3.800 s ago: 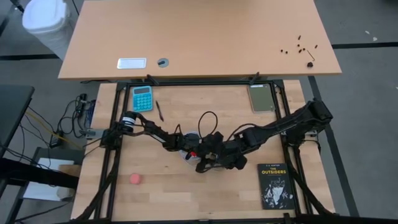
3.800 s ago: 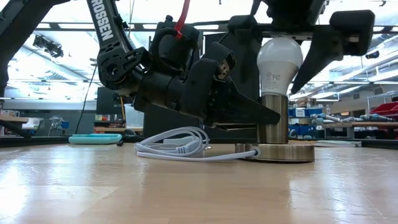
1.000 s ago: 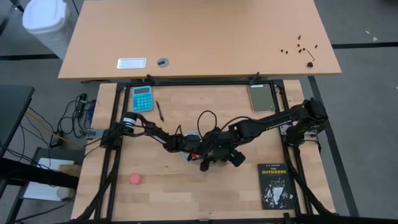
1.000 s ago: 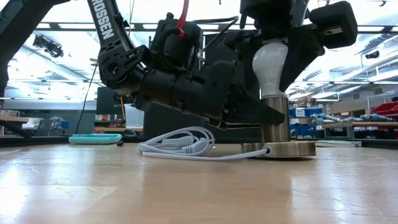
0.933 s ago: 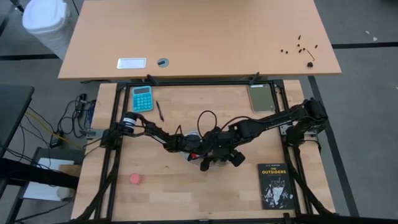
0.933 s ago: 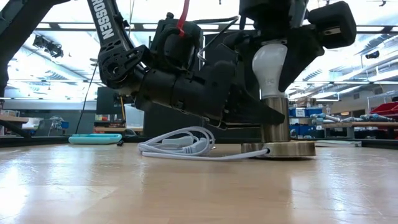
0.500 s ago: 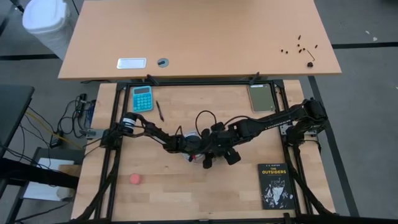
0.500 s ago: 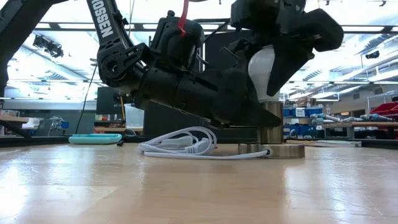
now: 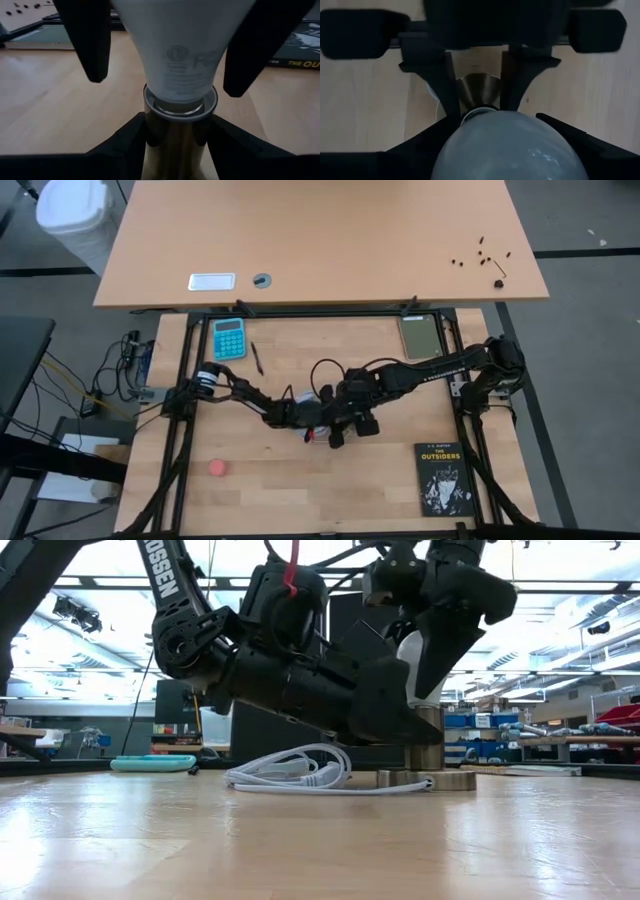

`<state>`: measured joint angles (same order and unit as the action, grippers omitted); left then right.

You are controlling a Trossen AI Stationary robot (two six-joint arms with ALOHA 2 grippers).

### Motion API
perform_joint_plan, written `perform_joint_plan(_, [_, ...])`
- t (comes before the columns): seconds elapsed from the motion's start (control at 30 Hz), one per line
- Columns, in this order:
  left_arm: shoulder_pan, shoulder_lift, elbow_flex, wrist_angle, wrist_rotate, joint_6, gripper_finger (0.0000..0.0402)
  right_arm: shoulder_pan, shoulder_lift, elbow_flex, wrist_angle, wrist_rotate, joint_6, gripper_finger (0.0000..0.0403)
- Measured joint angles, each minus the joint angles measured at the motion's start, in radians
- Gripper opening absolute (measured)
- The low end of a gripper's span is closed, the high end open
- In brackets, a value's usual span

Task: Screw lightbulb
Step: Insert the white lightbulb into the desk lamp

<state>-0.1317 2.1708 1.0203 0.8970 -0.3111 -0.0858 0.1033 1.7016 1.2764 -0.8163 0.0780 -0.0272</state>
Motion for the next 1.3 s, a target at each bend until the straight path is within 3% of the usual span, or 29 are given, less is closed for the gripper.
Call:
perform_joint_plan(0.33, [-0.015, 0.000, -0.002, 0.002, -0.088, -0.028, 0.0184, -0.016, 0.000, -0.009, 0.028, 0.010, 0.163, 0.0267])
perform_joint_plan(0.83, [-0.015, 0.001, -0.004, 0.012, -0.110, -0.059, 0.0184, -0.017, 0.028, 0.001, 0.051, 0.060, 0.482, 0.0269])
perform_joint_plan(1.3, [-0.017, 0.000, -0.003, 0.004, -0.100, -0.081, 0.0184, 0.029, 0.031, 0.000, 0.076, 0.103, 0.580, 0.0276])
